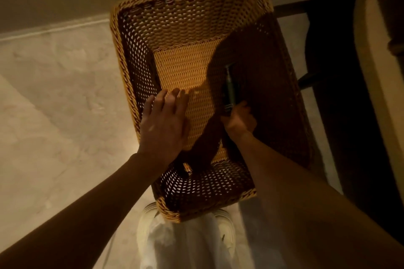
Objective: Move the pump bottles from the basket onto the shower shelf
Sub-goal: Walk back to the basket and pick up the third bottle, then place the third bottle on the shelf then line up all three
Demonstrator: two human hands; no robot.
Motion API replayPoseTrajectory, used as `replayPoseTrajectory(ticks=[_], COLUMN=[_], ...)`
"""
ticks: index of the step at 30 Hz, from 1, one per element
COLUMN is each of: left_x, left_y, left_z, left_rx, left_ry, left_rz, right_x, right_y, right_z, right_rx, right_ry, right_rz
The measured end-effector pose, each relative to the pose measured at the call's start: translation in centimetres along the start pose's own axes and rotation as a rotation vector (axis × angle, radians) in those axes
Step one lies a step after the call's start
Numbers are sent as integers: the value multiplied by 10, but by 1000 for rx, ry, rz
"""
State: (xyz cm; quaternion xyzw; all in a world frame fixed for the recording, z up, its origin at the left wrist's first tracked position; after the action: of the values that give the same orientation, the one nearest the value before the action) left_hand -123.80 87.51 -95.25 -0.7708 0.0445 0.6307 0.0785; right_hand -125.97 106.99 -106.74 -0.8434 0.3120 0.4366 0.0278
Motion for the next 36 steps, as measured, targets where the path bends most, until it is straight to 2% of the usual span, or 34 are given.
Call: replayPoseTrajectory(ticks=[7,12,16,20,23,29,32,36], left_x=[-87,-203,-318,-434,-498,-586,-594,-598], left_y=[27,41,58,69,72,73,71,77], left_z=[-24,-70,-121,-182,-228,-333,-386,-452], left_rx=[-182,-254,-379,-526,-638,-831,-916,-1046], left_ry=[16,-50,-98,-184,-222,-325,-291,-338], left_rz=[-160,-227,-217,-314,-438,-458,-637,-1278], right_x=[-67,-168,-261,-349,-401,-437,-429,-410], right_y=[49,129,194,250,275,296,302,325], right_z=[-88,-203,-317,-431,-508,-639,-693,-760], right_rx=[-169,-397,-552,-711,-760,-852,-922,-1042], right_ry=[-19,-47,-16,69,191,378,438,511], right_rz=[222,340,439,496,655,849,814,706])
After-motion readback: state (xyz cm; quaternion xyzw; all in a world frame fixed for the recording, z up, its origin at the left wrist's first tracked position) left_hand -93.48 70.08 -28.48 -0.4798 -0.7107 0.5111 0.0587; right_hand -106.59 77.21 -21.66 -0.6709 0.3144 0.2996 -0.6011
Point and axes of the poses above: each hand's wrist, its own z-axis towards the middle knuckle, its own x-axis out of the palm, y = z × x, the point moved 9 cm from there along z, towards the middle knuckle, and after that the axes turned 9 degrees about z, right-handed, at the moved point
